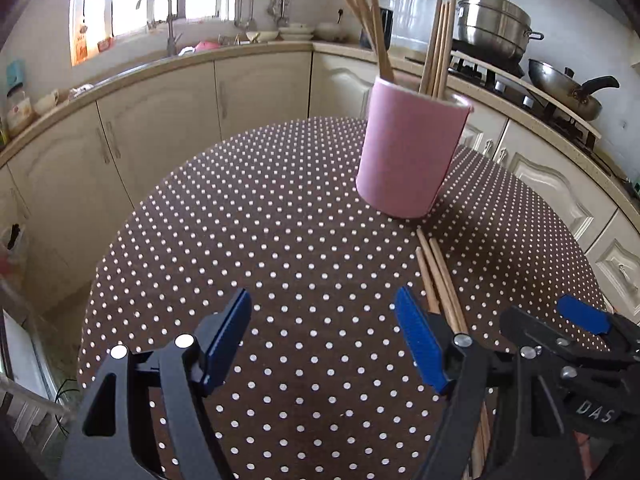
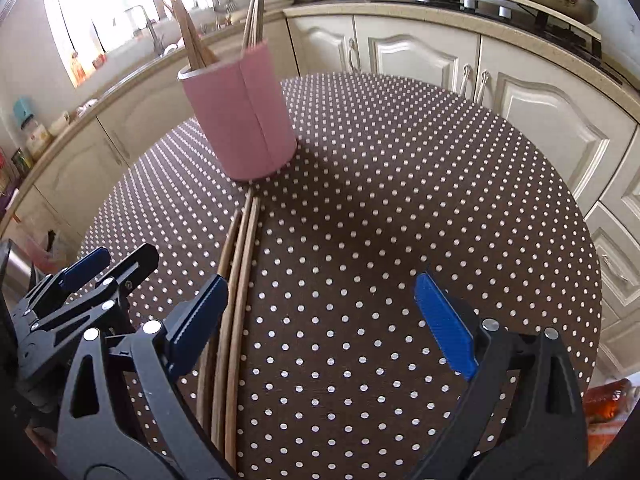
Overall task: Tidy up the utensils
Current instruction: 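Withdraw both grippers from the cup back over the loose chopsticks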
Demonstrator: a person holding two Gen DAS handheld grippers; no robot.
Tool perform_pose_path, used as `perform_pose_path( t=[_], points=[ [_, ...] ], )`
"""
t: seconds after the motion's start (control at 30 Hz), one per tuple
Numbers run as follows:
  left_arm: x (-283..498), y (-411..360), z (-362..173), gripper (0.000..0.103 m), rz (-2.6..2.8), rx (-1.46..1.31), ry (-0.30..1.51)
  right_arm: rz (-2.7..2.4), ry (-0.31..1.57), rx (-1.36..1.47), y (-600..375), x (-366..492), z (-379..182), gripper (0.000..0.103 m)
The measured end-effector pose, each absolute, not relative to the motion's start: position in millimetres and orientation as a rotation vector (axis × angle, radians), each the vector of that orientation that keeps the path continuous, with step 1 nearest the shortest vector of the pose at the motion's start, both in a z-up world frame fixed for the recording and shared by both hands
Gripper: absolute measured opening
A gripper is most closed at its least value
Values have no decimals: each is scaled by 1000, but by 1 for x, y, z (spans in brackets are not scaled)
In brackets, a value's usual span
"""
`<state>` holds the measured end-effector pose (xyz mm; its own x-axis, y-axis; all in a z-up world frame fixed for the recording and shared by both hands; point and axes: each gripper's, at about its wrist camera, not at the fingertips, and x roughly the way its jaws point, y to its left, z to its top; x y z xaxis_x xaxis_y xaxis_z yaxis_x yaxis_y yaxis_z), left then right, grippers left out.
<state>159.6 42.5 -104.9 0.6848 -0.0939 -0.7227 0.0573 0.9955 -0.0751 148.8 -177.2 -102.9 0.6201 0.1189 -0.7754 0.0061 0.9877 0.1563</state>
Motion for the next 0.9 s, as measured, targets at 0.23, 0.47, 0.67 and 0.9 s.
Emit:
perform_pose_path(
  t=[0.23, 0.47, 0.67, 0.9],
  points=[
    [164, 52, -113, 73, -150, -131, 846, 71, 939, 173, -181, 159, -112, 93],
    [170, 74, -119, 73, -222, -284, 868, 95, 946, 151, -175, 167, -115, 93],
    [171, 73, -121, 73, -190, -253, 873, 74, 950, 88, -164, 172, -118, 95],
    [174, 68, -120, 73, -167, -231, 875, 25, 931, 53, -156, 173, -123, 97]
  ],
)
